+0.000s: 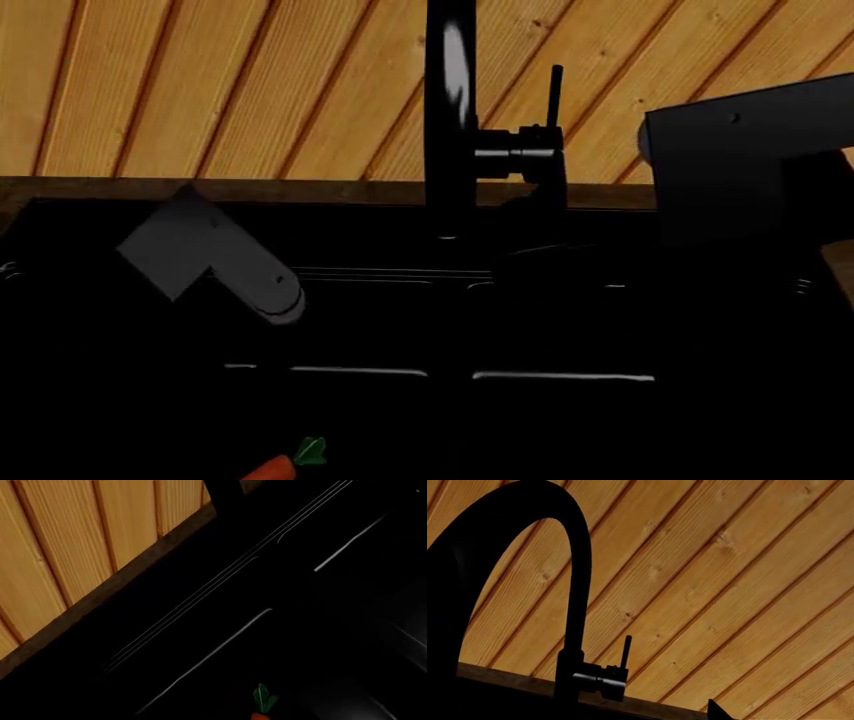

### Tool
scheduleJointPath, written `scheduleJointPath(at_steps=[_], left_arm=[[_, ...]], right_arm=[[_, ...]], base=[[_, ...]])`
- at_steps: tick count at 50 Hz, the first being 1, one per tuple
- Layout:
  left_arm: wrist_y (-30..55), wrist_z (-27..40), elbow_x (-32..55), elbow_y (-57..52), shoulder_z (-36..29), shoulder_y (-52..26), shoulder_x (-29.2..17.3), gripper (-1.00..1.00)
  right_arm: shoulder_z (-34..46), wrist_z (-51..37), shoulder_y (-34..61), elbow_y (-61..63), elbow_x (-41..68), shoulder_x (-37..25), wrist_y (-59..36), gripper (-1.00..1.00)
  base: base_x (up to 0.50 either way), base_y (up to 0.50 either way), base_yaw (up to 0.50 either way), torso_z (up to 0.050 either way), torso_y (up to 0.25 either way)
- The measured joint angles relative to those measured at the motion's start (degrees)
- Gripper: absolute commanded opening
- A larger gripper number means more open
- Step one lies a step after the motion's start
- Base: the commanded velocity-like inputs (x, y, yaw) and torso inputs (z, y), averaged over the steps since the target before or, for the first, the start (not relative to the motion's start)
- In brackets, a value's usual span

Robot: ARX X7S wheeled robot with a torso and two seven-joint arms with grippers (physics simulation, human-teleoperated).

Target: Pick the carrot from the sink and place it on the plate located on the counter

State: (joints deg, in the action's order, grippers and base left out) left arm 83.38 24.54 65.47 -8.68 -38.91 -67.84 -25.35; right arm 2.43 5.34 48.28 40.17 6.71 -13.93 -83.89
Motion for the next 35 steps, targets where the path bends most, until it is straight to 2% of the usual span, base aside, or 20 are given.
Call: scheduleJointPath(at_steps=[23,35], left_arm=[[-9.7,-10.6,-9.0,11.5,-12.8,1.7,1.3,1.00],[-16.5,-17.3,-14.8,21.3,-19.2,2.4,4.1,1.00]], right_arm=[[-0.5,-0.2,0.1,0.4,0.6,-0.3,-0.4,1.00],[-0.5,-0.3,0.1,0.7,1.0,-0.5,-0.7,1.00]], base=[[0.00,0.00,0.00,0.000,0.000],[0.00,0.00,0.00,0.000,0.000]])
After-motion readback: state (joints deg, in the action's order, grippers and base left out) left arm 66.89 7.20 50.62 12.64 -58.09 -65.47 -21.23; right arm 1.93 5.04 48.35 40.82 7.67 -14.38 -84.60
